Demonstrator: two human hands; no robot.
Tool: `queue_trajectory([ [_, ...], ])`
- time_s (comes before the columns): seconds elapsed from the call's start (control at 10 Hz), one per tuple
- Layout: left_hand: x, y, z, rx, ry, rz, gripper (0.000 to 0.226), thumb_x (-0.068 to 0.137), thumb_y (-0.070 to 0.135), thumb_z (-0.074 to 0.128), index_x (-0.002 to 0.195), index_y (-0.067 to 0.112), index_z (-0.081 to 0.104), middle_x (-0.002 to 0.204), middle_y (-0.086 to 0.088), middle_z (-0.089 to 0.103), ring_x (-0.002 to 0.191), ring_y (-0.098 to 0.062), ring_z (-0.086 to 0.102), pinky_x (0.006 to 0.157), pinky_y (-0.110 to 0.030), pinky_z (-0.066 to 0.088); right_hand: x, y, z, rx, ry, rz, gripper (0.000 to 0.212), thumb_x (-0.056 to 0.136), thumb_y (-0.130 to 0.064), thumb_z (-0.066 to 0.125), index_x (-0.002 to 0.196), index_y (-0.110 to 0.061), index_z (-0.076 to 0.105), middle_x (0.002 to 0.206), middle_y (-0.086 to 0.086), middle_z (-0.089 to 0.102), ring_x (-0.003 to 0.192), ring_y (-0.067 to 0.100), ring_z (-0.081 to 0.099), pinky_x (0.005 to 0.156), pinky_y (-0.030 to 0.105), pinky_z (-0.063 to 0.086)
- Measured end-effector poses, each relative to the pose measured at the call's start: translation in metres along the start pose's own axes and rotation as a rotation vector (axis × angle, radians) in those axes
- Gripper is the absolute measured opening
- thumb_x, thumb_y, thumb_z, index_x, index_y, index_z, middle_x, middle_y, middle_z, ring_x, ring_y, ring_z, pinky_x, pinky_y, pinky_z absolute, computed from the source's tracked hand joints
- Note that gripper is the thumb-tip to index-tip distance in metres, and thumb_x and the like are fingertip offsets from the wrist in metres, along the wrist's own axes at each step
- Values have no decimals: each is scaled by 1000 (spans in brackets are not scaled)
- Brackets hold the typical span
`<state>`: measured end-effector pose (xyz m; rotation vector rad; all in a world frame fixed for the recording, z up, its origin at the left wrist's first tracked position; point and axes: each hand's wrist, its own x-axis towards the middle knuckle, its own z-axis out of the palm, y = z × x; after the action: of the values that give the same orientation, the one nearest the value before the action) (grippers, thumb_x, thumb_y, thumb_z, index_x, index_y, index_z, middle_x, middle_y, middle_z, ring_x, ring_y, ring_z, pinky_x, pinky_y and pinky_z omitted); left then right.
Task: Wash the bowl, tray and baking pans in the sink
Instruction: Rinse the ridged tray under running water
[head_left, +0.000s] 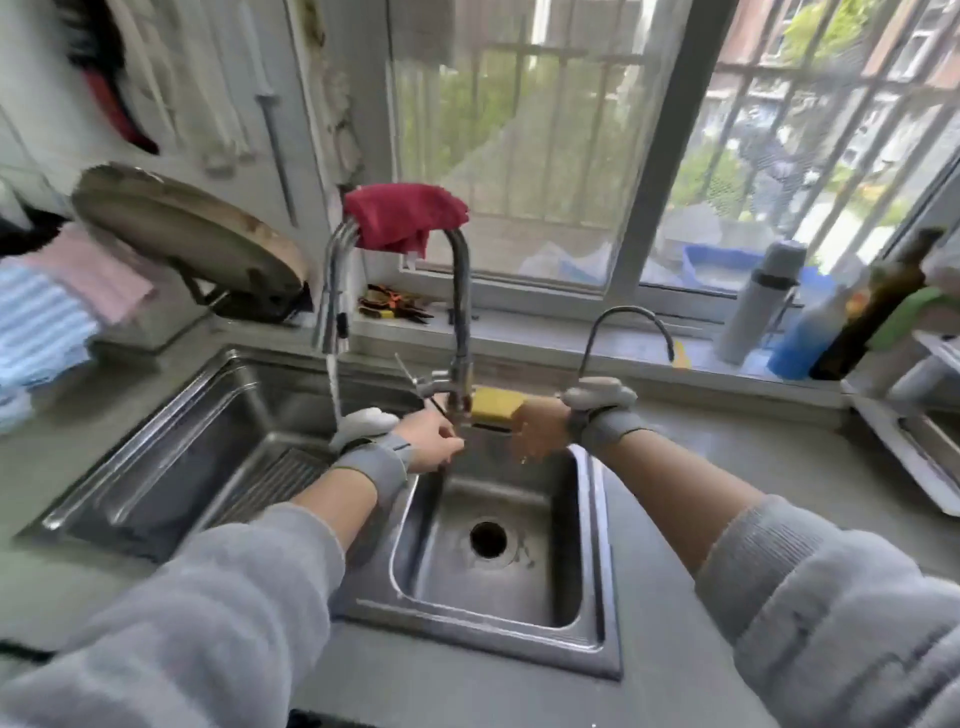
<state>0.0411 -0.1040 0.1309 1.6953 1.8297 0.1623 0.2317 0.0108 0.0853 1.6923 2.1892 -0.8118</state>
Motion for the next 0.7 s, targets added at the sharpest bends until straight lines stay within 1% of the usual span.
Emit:
queue_trajectory([
  [0.1,-31,-81,-1,40,-45,-93,28,93,30,52,97,9,71,103,-9,72,94,-23,65,84,-27,48,40,-40,55,-12,6,20,40,89,-49,58,108,-14,64,97,12,64,105,21,61,65,16,48],
  [0.2,-57,-157,-13,42,-20,-229,24,93,29,53,97,14,70,106,-9,69,105,-25,62,86,-26,45,-41,-144,79,-202,23,-97,30,97,-18,48,117,-1,62,117,19,63,113,34,58,84,30,48],
  [0.3,-62,-233,-30,51,-39,-334,24,93,30,53,97,13,70,103,-10,68,106,-26,62,86,-26,45,-25,-201,116,-255,-71,-128,27,95,-12,49,114,0,63,114,18,65,109,34,60,77,30,42],
  [0.4,-49,-269,-33,35,-43,-375,26,94,29,52,99,10,69,103,-11,67,103,-25,62,88,-27,44,-1,-220,147,-417,-125,-172,28,98,-7,44,121,-4,60,124,10,61,115,30,58,84,32,47],
  [0.5,-27,-290,-29,43,-58,-401,32,95,30,52,113,7,65,119,-10,64,109,-24,58,94,-29,43,45,-218,174,-395,-187,-86,30,97,-15,43,122,-15,60,126,3,59,113,25,59,90,34,51],
  [0.6,17,-324,-21,51,-54,-441,43,96,31,50,133,9,49,137,-10,52,126,-26,49,102,-31,38,118,-227,199,-195,-51,-45,42,78,-47,46,112,-26,60,121,3,61,110,30,59,94,40,48],
  [0.7,46,-352,-12,124,-52,-459,50,95,33,49,139,11,40,143,-12,44,133,-31,41,108,-36,36,129,-253,201,-124,-149,-119,37,88,-26,54,121,-11,59,122,13,60,113,33,56,94,35,47],
])
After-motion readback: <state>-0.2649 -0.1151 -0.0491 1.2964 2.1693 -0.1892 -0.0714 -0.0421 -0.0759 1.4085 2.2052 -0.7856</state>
